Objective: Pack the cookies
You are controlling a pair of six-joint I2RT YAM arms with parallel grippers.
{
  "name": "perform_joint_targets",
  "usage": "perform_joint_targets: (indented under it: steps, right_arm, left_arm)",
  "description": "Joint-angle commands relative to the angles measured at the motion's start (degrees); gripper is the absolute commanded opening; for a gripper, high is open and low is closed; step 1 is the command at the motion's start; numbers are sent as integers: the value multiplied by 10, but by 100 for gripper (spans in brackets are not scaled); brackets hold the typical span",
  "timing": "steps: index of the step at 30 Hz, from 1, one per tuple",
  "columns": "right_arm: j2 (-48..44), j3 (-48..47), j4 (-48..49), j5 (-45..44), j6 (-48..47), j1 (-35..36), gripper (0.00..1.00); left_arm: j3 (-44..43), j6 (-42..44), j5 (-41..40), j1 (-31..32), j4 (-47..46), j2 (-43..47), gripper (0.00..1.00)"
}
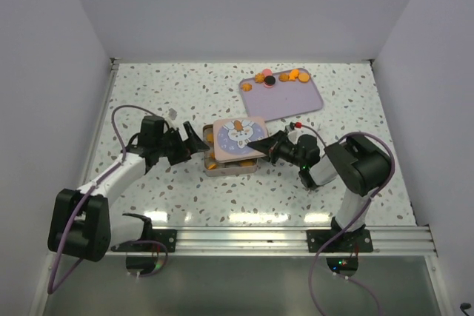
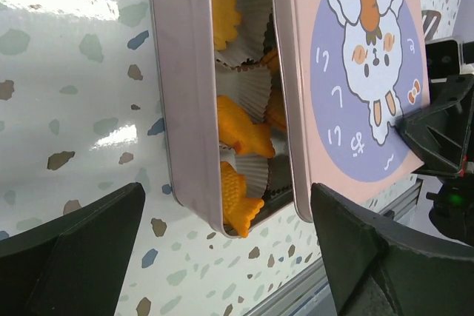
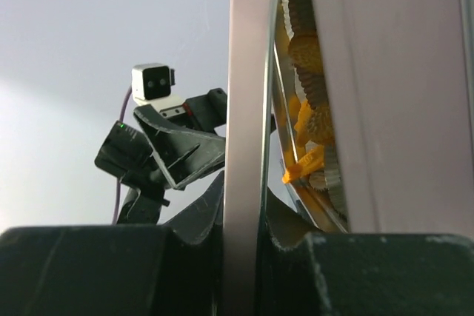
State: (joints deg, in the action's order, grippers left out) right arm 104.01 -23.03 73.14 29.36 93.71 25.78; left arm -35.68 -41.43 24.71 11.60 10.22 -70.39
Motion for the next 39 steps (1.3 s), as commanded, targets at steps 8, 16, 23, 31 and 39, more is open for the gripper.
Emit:
perform_joint_targets:
  steps: [8, 16, 23, 31, 39]
  right_arm:
    - [-28, -27, -60, -4, -61, 38, 25]
    - [-46, -41, -117, -12, -86, 58, 59]
    - [-107, -61, -270, -8, -146, 58, 79]
    - [-180, -184, -673, -46, -326, 58, 82]
    - [-178, -244, -833, -69, -390, 58, 83]
  left_arm:
    - [15, -7, 46, -5, -120, -55, 100]
    - [11, -1, 58, -5, -136, -82, 100]
    - [11, 6, 60, -5, -135, -90, 100]
    - [8, 16, 55, -5, -134, -102, 100]
    - [7, 20, 48, -5, -134, -103, 99]
